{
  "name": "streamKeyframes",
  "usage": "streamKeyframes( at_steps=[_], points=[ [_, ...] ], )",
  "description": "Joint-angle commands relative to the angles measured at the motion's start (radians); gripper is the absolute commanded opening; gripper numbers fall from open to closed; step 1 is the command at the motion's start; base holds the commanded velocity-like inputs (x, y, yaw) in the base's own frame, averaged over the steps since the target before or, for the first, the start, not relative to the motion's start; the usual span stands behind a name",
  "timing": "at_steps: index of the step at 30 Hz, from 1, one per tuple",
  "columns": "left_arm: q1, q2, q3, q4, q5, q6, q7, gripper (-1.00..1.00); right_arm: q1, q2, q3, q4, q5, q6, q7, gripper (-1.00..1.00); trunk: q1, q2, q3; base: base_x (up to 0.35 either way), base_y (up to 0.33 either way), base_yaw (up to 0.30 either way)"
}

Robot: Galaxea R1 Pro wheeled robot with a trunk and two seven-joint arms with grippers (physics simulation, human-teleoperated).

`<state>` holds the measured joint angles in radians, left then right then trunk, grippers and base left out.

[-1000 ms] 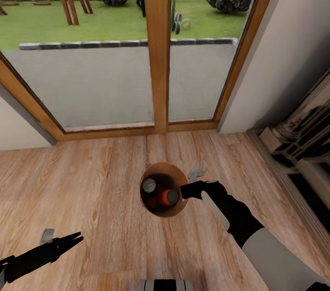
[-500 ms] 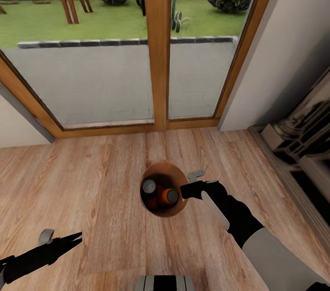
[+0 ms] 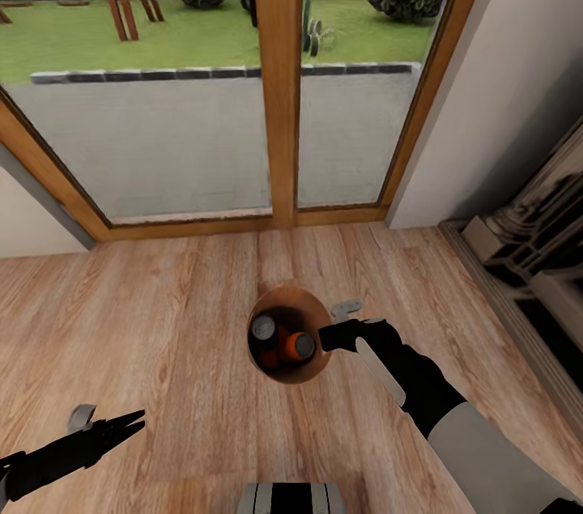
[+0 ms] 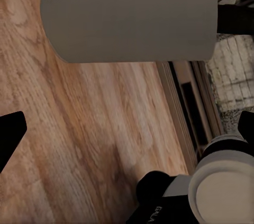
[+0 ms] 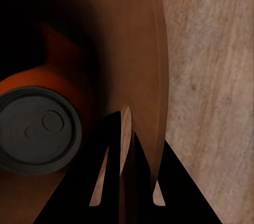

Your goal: Put the three can of soda from the living room inside the tash can in the kitchen.

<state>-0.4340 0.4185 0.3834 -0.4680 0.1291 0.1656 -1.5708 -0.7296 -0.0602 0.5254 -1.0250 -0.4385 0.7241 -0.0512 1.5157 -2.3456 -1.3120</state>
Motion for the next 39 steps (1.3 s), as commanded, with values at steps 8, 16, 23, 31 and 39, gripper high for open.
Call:
streamKeyframes(
  at_steps=[8, 16, 23, 31, 39],
  points=[
    [0.000, 0.000, 0.000, 0.000, 0.000, 0.000, 0.000, 1.00, 0.000, 0.000, -0.001, -0.001, -0.019, -0.002, 0.005, -1.00, 0.031, -0.056, -0.025, 0.000, 0.000, 0.000],
    [0.000, 0.000, 0.000, 0.000, 0.000, 0.000, 0.000, 1.00, 0.000, 0.000, -0.001, -0.001, -0.019, -0.002, 0.005, -1.00, 0.038, -0.070, -0.031, 0.000, 0.000, 0.000],
    [0.000, 0.000, 0.000, 0.000, 0.000, -0.001, 0.000, 1.00, 0.000, 0.000, -0.001, -0.001, -0.019, -0.002, 0.005, -1.00, 0.054, -0.098, -0.044, 0.000, 0.000, 0.000],
    [0.000, 0.000, 0.000, 0.000, 0.000, 0.000, 0.000, 1.00, 0.000, 0.000, -0.001, -0.001, -0.019, -0.002, 0.005, -1.00, 0.077, -0.140, -0.063, 0.000, 0.000, 0.000],
    [0.000, 0.000, 0.000, 0.000, 0.000, 0.000, 0.000, 1.00, 0.000, 0.000, -0.001, -0.001, -0.019, -0.002, 0.005, -1.00, 0.085, -0.155, -0.073, 0.000, 0.000, 0.000]
  ],
)
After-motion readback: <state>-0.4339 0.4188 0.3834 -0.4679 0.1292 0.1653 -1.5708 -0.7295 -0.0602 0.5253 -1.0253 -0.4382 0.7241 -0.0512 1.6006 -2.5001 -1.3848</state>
